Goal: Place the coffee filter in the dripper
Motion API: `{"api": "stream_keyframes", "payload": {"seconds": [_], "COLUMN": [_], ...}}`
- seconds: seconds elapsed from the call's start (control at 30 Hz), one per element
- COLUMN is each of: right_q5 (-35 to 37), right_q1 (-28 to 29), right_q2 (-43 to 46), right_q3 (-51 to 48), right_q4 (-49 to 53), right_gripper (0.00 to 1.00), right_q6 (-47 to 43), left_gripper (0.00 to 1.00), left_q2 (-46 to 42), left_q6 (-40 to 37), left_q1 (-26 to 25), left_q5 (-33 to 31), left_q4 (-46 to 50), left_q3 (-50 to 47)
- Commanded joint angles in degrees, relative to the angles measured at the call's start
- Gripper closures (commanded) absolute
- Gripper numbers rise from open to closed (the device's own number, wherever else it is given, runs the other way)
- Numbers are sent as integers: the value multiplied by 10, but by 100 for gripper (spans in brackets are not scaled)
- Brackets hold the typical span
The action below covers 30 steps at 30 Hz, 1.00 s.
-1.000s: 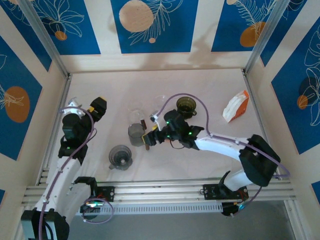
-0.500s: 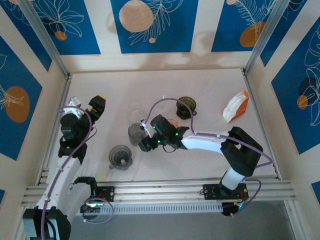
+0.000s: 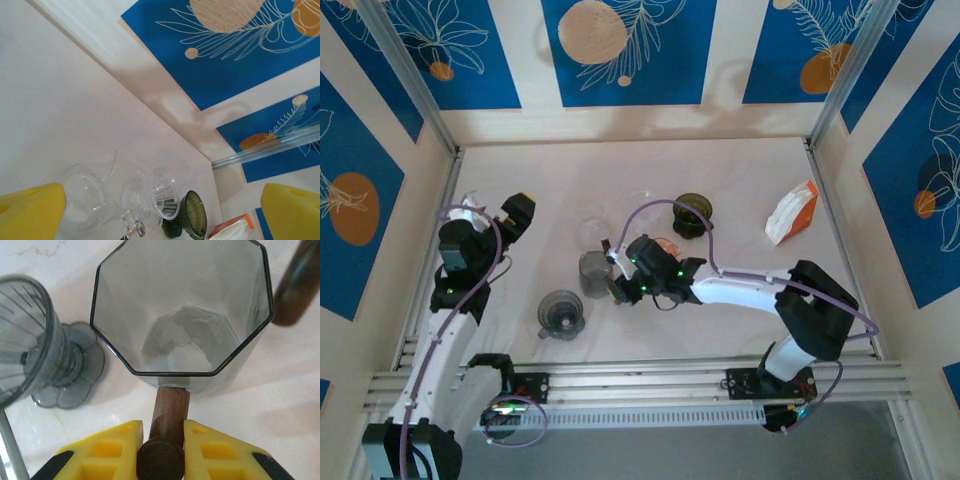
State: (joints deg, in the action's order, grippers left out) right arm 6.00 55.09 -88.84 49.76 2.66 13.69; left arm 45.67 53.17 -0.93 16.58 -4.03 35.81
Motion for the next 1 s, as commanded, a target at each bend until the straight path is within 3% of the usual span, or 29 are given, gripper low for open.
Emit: {"api": "stream_keyframes", "payload": {"seconds": [0.0, 0.33, 0.57, 0.67, 0.8, 0.97], "right_q5": [17, 80, 80, 80, 88, 84], "right_q1": [5, 11, 11, 12, 18, 34], "right_q2": [50, 198, 199, 190, 213, 255], "right_q3": [-35, -134, -142, -133, -123, -75], "right_q4": [50, 143, 130, 129, 145, 180], "right_gripper": [78, 78, 74, 66, 47, 40], "right_q6": [14, 62, 75, 73, 71, 63], "left_gripper": [1, 6, 7, 6, 3, 0], "left_q2": [-15, -40, -34, -32, -33, -43], "left_q6": [-51, -121, -141, -144, -155, -164], "left_q1": [-7, -75, -112, -114, -115, -115], "left_q5": [23, -33, -79, -79, -81, -95], "left_q4": [62, 180, 225, 235, 256, 274], "left_q3": [23, 46, 56, 67, 91, 114]}}
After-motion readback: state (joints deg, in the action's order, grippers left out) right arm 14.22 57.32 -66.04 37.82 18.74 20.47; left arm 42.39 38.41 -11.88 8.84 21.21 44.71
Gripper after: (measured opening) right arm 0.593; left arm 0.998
